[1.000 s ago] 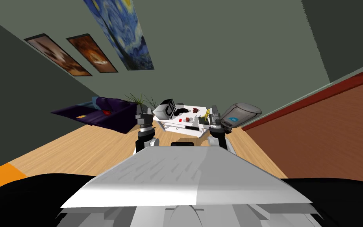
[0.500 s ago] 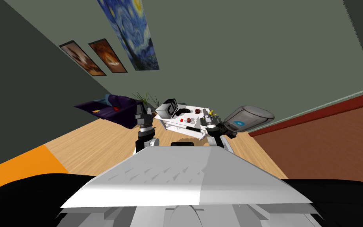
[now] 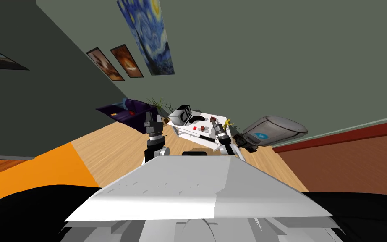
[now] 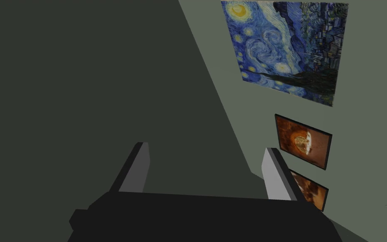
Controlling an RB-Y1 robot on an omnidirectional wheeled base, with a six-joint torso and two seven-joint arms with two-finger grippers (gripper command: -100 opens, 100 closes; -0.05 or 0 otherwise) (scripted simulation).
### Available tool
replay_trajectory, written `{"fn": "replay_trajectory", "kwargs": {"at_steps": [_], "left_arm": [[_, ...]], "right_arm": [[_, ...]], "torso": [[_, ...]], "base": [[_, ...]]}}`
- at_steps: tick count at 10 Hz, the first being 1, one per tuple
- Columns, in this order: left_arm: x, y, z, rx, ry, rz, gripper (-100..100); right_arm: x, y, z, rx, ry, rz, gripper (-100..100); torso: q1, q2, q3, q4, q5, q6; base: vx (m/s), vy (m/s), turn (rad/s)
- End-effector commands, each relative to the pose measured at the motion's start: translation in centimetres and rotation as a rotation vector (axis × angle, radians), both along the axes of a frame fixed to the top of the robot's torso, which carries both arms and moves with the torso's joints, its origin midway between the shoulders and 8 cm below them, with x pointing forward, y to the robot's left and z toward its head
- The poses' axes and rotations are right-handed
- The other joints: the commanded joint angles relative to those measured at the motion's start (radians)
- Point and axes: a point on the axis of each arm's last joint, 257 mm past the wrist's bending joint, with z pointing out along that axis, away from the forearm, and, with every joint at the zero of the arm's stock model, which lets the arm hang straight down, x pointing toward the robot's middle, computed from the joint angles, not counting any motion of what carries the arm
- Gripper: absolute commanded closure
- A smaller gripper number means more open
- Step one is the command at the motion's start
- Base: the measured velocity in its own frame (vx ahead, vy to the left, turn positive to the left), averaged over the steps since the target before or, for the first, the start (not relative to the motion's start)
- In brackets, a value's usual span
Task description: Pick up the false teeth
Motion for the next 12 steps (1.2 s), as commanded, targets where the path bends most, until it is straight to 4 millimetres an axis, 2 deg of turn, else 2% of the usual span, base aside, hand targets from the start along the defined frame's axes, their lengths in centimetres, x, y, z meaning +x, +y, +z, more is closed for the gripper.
{"fn": "replay_trajectory", "kwargs": {"at_steps": [1,2,3,4,5,6,7,8,9,10,11,12], "left_arm": [[0.0,0.0,0.0,0.0,0.0,0.0,0],[0.0,0.0,0.0,0.0,0.0,0.0,0],[0.0,0.0,0.0,0.0,0.0,0.0,0],[0.0,0.0,0.0,0.0,0.0,0.0,0],[0.0,0.0,0.0,0.0,0.0,0.0,0],[0.0,0.0,0.0,0.0,0.0,0.0,0],[0.0,0.0,0.0,0.0,0.0,0.0,0],[0.0,0.0,0.0,0.0,0.0,0.0,0],[0.0,0.0,0.0,0.0,0.0,0.0,0],[0.0,0.0,0.0,0.0,0.0,0.0,0],[0.0,0.0,0.0,0.0,0.0,0.0,0],[0.0,0.0,0.0,0.0,0.0,0.0,0]], "right_arm": [[0.3,0.1,-0.9,-0.05,0.019,-0.014,-100],[0.9,0.4,-2.8,-0.129,0.058,-0.033,-100],[0.9,0.4,-2.8,-0.136,0.057,-0.034,-100],[1.5,0.6,-4.8,-0.217,0.095,-0.051,-100],[1.5,0.6,-4.8,-0.224,0.093,-0.053,-100],[2.0,0.8,-6.7,-0.303,0.131,-0.067,-100],[2.0,0.8,-6.7,-0.315,0.128,-0.07,-100],[2.4,1.0,-8.6,-0.398,0.164,-0.082,-100],[2.4,1.0,-8.6,-0.408,0.162,-0.084,-100],[2.8,1.2,-10.5,-0.487,0.197,-0.093,-100],[2.8,1.2,-10.5,-0.503,0.193,-0.096,-100],[3.1,1.3,-12.3,-0.58,0.226,-0.102,-100]], "torso": [[0.0,0.0,0.0,0.0,0.0,0.0],[0.0,0.0,0.0,0.0,0.0,0.001],[0.0,0.0,0.0,0.0,0.0,0.0],[0.0,-0.001,0.0,0.0,0.0,0.001],[0.0,0.0,0.0,0.0,0.0,0.0],[0.0,0.0,0.0,0.0,0.0,0.001],[0.0,0.0,0.0,0.0,0.0,0.0],[0.0,0.0,0.0,0.0,0.0,0.001],[0.0,-0.001,0.0,0.0,0.0,0.0],[0.0,-0.001,0.0,0.0,0.0,0.001],[-0.001,-0.001,0.0,0.0,0.0,0.0],[0.0,0.0,0.0,0.0,0.0,0.001]], "base": [[-0.005,-0.04,0.101],[-0.001,-0.039,0.151],[0.0,-0.042,0.112],[-0.003,-0.048,0.172],[-0.004,-0.045,0.098],[-0.015,-0.05,0.204],[-0.009,-0.047,0.087],[0.0,-0.05,0.19],[-0.002,-0.048,0.084],[-0.008,-0.053,0.141],[-0.004,-0.044,0.107],[-0.005,-0.038,0.228]]}}
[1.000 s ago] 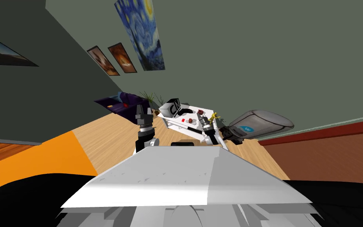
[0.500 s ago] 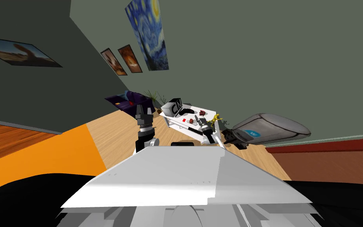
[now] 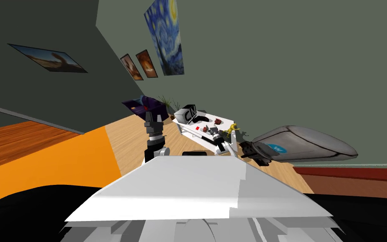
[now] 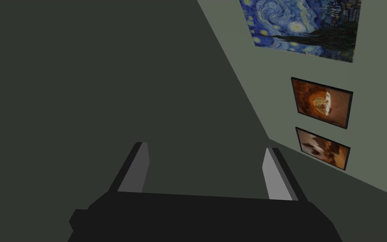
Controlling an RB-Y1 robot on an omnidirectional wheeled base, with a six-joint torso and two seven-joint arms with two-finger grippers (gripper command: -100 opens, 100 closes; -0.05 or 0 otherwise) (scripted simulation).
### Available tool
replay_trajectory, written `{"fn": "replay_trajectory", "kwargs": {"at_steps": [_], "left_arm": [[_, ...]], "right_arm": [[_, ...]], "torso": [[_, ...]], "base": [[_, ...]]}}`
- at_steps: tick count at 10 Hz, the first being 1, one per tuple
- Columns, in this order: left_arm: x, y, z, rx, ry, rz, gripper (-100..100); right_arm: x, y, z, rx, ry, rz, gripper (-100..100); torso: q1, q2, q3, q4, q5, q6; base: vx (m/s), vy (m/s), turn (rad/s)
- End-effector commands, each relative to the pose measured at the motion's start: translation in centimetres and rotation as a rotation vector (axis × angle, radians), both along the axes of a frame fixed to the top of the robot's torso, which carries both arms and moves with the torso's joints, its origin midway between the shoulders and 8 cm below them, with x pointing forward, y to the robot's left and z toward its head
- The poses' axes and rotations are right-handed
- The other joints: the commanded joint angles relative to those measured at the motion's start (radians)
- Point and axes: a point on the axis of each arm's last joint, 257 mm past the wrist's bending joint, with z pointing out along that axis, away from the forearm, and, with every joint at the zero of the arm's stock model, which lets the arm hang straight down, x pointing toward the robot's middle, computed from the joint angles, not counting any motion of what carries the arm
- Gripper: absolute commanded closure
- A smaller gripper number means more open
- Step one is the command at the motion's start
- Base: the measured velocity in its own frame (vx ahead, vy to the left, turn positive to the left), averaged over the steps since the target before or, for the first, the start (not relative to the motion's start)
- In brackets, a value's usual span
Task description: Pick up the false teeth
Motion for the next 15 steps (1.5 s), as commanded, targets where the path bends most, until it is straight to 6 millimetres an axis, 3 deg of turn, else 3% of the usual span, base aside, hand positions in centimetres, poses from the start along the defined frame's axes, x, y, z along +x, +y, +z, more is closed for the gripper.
{"fn": "replay_trajectory", "kwargs": {"at_steps": [1,2,3,6,7,8,9,10,11,14,15], "left_arm": [[0.0,0.0,0.0,0.0,0.0,0.0,0],[0.0,0.0,0.0,0.0,0.0,0.0,0],[0.0,0.0,0.0,0.0,0.0,0.0,0],[0.0,0.0,0.0,0.0,0.0,0.0,0],[0.0,0.0,0.0,0.0,0.0,0.0,0],[0.0,0.0,0.0,0.0,0.0,0.0,0],[0.0,0.0,0.0,0.0,0.0,0.0,0],[0.0,0.0,0.0,0.0,0.0,0.0,0],[0.0,0.0,0.0,0.0,0.0,0.0,0],[0.0,0.0,0.0,0.0,0.0,0.0,0],[0.0,0.0,0.0,0.0,0.0,0.0,0]], "right_arm": [[0.3,0.1,-0.8,-0.064,0.014,-0.003,-100],[0.6,0.2,-2.6,-0.145,0.046,-0.007,-100],[0.6,0.2,-2.6,-0.162,0.043,-0.007,-100],[1.0,0.3,-5.9,-0.342,0.1,-0.005,-100],[1.0,0.3,-5.9,-0.359,0.097,-0.004,-100],[1.2,0.4,-7.5,-0.439,0.123,0.0,-100],[1.2,0.4,-7.5,-0.458,0.121,0.002,-100],[1.3,0.4,-8.9,-0.537,0.145,0.008,-100],[1.3,0.4,-8.9,-0.557,0.142,0.011,-100],[1.6,0.4,-11.6,-0.737,0.179,0.034,-100],[1.6,0.4,-11.6,-0.751,0.176,0.036,-100]], "torso": [[0.0,0.0,0.0,0.0,0.0,0.0],[0.0,0.0,0.0,0.0,0.0,0.001],[-0.001,0.0,0.0,0.0,0.0,0.0],[0.0,0.0,0.0,0.0,0.0,0.001],[-0.001,0.0,0.0,0.0,0.0,0.0],[-0.001,0.0,0.0,0.0,0.0,0.001],[-0.001,0.0,0.0,0.0,0.0,0.0],[-0.001,0.0,0.0,0.0,0.0,0.001],[0.0,0.0,0.0,0.0,0.0,0.0],[-0.001,0.0,0.0,0.0,0.0,0.001],[-0.001,0.0,0.0,0.0,0.0,0.001]], "base": [[-0.009,-0.041,0.07],[-0.009,-0.054,0.136],[-0.007,-0.055,0.09],[-0.012,-0.05,0.134],[-0.015,-0.049,0.089],[-0.012,-0.057,0.142],[-0.004,-0.047,0.087],[-0.009,-0.042,0.14],[-0.012,-0.038,0.08],[-0.016,-0.052,0.114],[-0.01,-0.044,0.074]]}}
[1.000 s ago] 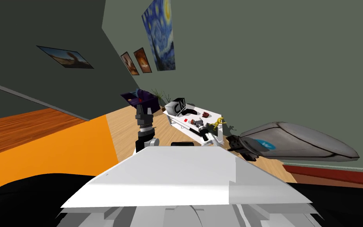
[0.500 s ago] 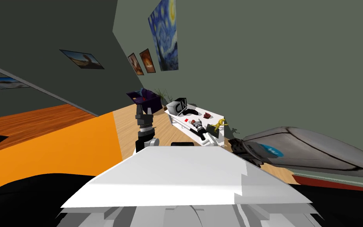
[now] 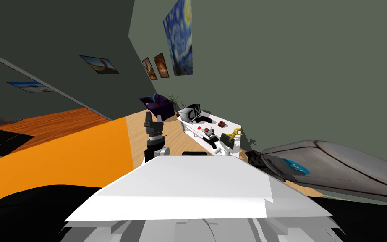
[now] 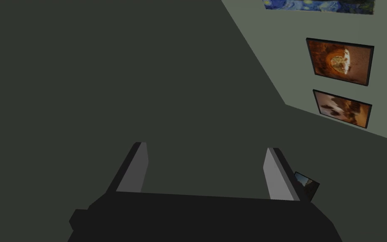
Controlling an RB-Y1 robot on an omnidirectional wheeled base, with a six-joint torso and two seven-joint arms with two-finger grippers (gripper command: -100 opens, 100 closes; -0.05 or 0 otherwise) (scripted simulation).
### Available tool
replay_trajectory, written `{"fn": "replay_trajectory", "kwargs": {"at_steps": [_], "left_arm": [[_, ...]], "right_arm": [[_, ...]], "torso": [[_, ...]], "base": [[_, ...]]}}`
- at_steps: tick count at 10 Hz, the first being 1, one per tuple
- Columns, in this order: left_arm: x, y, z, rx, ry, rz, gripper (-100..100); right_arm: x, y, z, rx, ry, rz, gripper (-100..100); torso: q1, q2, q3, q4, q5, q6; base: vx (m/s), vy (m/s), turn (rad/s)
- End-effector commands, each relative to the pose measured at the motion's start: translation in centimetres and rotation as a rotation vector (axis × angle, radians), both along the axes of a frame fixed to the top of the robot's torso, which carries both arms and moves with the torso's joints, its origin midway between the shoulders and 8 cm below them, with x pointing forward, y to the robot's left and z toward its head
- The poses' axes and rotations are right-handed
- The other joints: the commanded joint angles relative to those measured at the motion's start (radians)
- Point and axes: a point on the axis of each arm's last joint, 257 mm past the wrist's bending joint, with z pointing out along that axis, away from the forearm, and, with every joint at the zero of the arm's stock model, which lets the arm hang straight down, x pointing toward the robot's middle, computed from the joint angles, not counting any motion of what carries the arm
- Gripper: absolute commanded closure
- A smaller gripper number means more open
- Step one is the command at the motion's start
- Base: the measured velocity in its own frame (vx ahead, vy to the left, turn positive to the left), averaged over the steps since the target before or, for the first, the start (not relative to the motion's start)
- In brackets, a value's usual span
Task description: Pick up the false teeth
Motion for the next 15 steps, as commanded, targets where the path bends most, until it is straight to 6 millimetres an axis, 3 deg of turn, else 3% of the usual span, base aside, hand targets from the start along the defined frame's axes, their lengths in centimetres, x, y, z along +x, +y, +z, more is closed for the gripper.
{"fn": "replay_trajectory", "kwargs": {"at_steps": [1,15], "left_arm": [[0.0,0.0,0.0,0.0,0.0,0.0,0],[0.0,0.0,0.0,0.0,0.0,0.0,0]], "right_arm": [[0.0,0.1,-1.4,-0.1,0.022,0.018,-100],[0.8,0.1,-7.2,-0.692,0.106,0.182,-100]], "torso": [[0.0,0.0,0.0,0.0,0.0,0.0],[0.0,0.0,0.0,0.0,0.0,0.0]], "base": [[-0.018,-0.053,0.123],[-0.017,-0.046,0.078]]}}
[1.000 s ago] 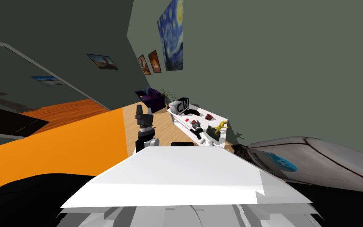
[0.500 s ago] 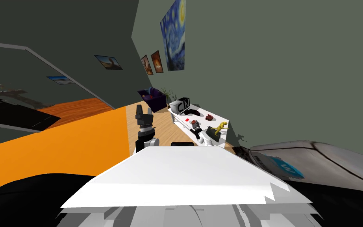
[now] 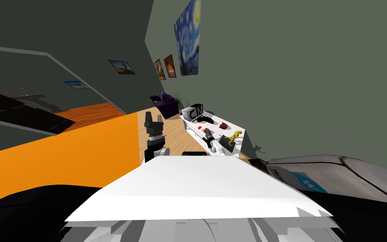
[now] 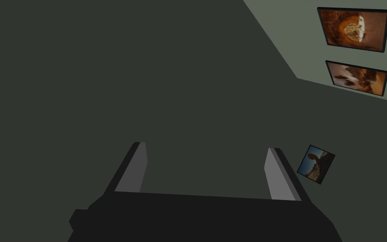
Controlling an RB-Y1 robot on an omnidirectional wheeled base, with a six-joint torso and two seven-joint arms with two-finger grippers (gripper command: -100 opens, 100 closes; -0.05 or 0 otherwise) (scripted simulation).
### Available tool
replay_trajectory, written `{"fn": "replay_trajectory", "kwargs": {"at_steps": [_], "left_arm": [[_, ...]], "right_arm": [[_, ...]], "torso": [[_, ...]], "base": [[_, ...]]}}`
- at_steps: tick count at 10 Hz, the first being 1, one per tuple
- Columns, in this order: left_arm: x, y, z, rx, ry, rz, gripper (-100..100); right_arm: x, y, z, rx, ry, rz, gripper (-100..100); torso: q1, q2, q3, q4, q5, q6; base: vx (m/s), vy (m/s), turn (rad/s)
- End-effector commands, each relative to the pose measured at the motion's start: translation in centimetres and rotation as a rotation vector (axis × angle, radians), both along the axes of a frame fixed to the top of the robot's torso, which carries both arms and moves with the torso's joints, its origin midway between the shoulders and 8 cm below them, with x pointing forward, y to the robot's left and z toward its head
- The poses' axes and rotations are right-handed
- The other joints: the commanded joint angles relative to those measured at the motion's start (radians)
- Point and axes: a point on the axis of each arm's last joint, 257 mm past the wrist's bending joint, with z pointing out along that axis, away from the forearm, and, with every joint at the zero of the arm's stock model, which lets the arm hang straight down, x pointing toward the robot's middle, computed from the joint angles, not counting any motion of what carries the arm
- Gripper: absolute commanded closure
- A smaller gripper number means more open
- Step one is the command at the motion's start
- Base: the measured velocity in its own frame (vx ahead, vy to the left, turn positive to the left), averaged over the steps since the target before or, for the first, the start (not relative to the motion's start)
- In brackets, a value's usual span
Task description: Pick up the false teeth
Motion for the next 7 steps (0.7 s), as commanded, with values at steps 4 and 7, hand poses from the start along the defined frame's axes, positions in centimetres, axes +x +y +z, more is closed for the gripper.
{"fn": "replay_trajectory", "kwargs": {"at_steps": [4,7], "left_arm": [[0.0,0.0,0.0,0.0,0.0,0.0,0],[0.0,0.0,0.0,0.0,0.0,0.0,0]], "right_arm": [[0.5,-0.3,-1.3,-0.206,0.021,0.074,-100],[0.9,-1.0,-2.0,-0.354,0.032,0.128,-100]], "torso": [[-0.001,0.0,0.0,0.0,0.0,0.0],[0.0,0.0,0.0,0.0,0.0,0.0]], "base": [[-0.016,-0.044,0.077],[-0.01,-0.038,0.066]]}}
